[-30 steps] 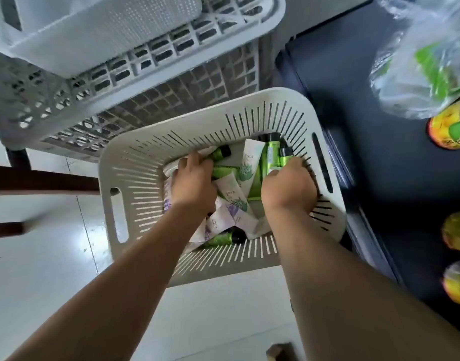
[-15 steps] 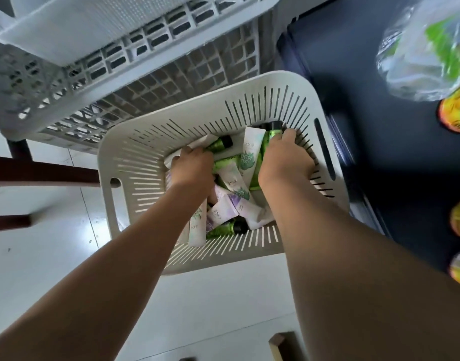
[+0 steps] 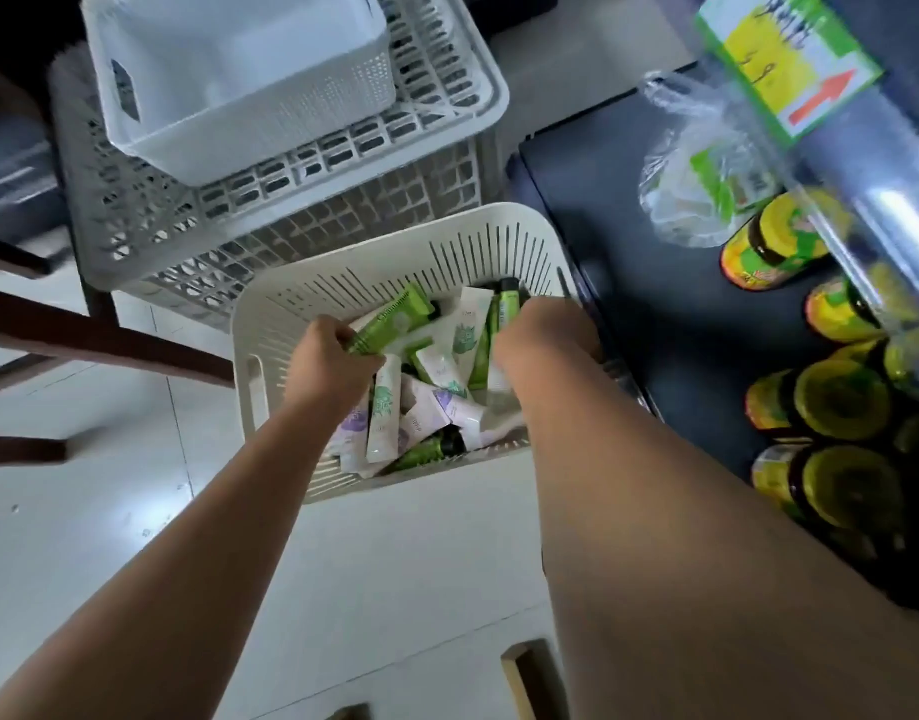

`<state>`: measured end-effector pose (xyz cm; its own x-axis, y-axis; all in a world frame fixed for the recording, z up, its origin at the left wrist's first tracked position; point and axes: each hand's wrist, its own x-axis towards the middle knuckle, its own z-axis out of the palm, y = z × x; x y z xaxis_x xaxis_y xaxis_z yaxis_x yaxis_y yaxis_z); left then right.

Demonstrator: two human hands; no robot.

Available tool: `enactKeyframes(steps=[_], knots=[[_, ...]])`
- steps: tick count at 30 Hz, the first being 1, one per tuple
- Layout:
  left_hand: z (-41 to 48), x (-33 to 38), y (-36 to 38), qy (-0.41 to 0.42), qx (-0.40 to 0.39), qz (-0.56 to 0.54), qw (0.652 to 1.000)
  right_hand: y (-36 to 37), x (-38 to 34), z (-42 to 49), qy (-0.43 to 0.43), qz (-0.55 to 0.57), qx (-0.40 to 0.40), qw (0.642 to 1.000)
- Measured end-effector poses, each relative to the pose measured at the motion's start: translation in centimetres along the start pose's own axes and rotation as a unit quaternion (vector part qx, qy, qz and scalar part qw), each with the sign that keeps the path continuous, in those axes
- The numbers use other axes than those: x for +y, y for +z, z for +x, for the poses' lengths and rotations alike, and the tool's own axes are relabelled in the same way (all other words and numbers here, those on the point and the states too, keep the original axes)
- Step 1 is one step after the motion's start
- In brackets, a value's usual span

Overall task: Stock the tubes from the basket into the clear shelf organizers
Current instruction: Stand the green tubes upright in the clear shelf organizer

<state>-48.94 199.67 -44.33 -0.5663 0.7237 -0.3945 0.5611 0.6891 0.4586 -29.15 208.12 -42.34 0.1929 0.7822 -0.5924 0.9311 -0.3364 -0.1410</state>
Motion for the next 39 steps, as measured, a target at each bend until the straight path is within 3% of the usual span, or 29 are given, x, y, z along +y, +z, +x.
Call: enactKeyframes(steps=[2, 4, 6, 8, 10, 14, 17, 23, 24, 28, 30, 35, 39], knots=[[-1.3, 0.9, -0.4, -0.018, -0.013, -0.096, 0.995, -1.7, 0.0, -1.3, 0.02, 0.129, 0.016, 0.991], [-2.9, 2.2, -0.9, -0.026, -0.023, -0.198, 0.98, -3.3, 0.1, -2.6, 0.064, 0.305, 0.0, 0.95], [-4.6, 3.9, -1.7, -0.01, -0.031, -0.263, 0.964, -4.7, 1.0, -4.5, 0.103, 0.533, -0.1, 0.834], [-6.5, 6.1, -2.8, 0.028, -0.052, -0.326, 0.943, -5.5, 2.2, -7.1, 0.082, 0.673, -0.206, 0.706], [-8.1, 8.8, -4.0, 0.042, -0.075, -0.406, 0.91, -6.2, 2.9, -9.2, 0.038, 0.731, -0.248, 0.634], [-10.5, 12.7, -6.7, 0.056, -0.09, -0.524, 0.845, -8.3, 1.5, -12.6, -0.052, 0.751, -0.284, 0.593], [-12.5, 14.4, -9.2, 0.106, -0.089, -0.551, 0.823, -9.5, 0.8, -14.3, -0.106, 0.783, -0.264, 0.554], [-15.7, 16.2, -12.8, 0.196, -0.111, -0.546, 0.807, -14.1, 1.7, -18.6, -0.21, 0.796, -0.143, 0.55], [-16.5, 16.8, -13.1, 0.21, -0.122, -0.552, 0.798, -14.9, 2.0, -19.5, -0.233, 0.786, -0.107, 0.562], [-20.3, 19.6, -13.8, 0.258, -0.138, -0.56, 0.775, -17.8, 4.7, -22.6, -0.292, 0.685, 0.05, 0.666], [-22.3, 21.0, -13.7, 0.269, -0.158, -0.579, 0.754, -19.3, 6.8, -23.9, -0.292, 0.658, 0.104, 0.686], [-28.8, 24.9, -11.9, 0.301, -0.257, -0.613, 0.684, -23.1, 14.1, -27.0, -0.293, 0.664, 0.149, 0.672], [-35.3, 27.9, -9.5, 0.333, -0.323, -0.597, 0.655, -24.6, 21.9, -30.2, -0.301, 0.634, 0.247, 0.668]])
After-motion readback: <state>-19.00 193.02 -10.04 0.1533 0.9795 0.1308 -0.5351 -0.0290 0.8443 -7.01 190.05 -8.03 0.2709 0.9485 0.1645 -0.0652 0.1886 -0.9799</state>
